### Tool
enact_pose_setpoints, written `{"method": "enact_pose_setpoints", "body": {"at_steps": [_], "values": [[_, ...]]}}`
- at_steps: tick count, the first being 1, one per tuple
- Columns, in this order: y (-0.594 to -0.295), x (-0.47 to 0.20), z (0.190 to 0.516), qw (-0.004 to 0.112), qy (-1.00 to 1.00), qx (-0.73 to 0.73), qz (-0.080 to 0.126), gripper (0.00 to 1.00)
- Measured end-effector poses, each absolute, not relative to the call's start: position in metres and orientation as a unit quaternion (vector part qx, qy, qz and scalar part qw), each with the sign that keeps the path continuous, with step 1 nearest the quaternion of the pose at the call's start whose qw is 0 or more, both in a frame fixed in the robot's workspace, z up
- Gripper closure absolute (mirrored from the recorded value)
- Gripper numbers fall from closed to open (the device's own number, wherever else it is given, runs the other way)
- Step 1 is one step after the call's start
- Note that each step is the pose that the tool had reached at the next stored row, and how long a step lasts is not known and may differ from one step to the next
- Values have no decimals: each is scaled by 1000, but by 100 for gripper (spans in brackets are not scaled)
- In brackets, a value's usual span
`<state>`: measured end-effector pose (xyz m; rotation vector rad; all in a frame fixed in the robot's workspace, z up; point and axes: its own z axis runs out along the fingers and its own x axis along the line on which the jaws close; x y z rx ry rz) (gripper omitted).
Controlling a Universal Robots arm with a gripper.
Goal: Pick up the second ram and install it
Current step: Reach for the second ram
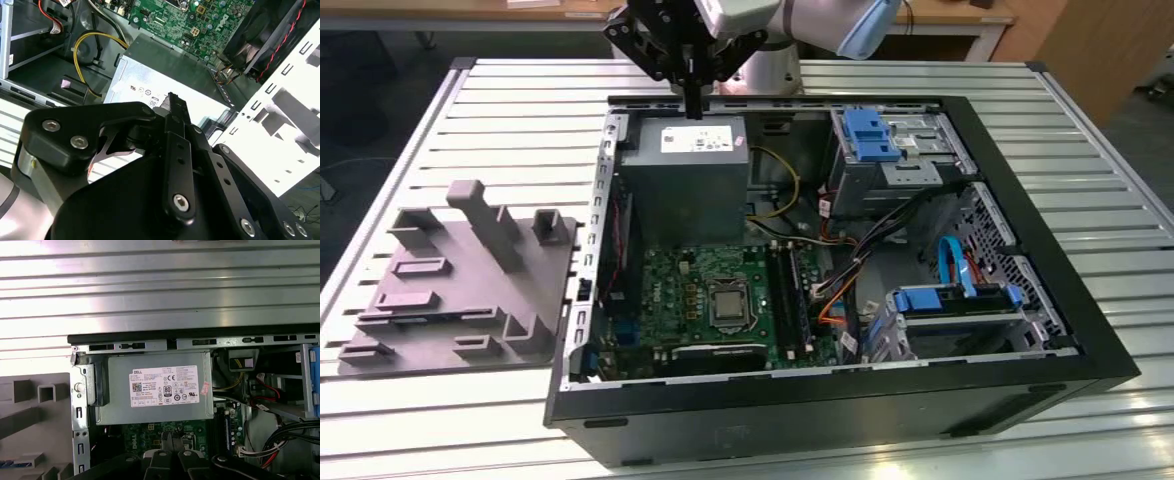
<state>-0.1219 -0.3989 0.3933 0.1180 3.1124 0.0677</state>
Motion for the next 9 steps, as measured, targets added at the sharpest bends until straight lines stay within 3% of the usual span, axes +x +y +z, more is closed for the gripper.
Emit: {"method": "enact_pose_setpoints", "body": {"at_steps": [9], "values": [[-399, -130, 393, 13, 999, 38, 22, 90]]}}
